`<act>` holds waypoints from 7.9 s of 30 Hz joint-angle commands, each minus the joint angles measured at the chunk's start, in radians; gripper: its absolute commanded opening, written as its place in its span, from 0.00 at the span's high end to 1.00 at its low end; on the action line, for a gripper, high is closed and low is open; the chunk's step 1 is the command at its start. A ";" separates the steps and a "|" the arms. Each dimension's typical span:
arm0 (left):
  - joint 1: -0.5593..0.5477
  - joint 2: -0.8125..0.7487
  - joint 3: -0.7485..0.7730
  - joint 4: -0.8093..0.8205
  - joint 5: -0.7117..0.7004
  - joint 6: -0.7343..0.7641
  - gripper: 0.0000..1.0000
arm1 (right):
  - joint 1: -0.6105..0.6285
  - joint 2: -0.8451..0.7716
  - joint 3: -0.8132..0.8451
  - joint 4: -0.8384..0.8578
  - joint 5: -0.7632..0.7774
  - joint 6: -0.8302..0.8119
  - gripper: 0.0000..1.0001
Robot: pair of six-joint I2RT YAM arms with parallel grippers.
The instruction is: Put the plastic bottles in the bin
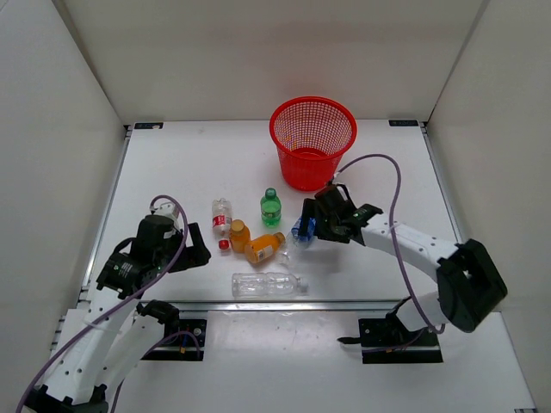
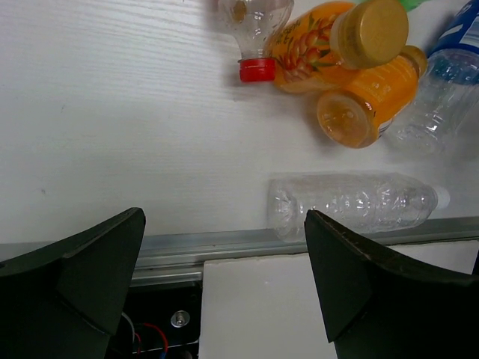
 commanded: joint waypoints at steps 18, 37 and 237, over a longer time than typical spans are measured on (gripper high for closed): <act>-0.018 0.005 0.006 -0.026 0.069 0.033 0.02 | 0.038 0.328 0.149 0.174 0.156 0.187 0.42; -0.013 0.145 0.060 0.086 0.075 0.053 0.01 | 0.043 -0.017 0.379 0.058 -0.132 -0.281 0.77; 0.059 0.266 0.220 0.067 -0.176 -0.001 0.02 | -0.367 0.431 0.982 -0.033 -0.321 -0.486 0.01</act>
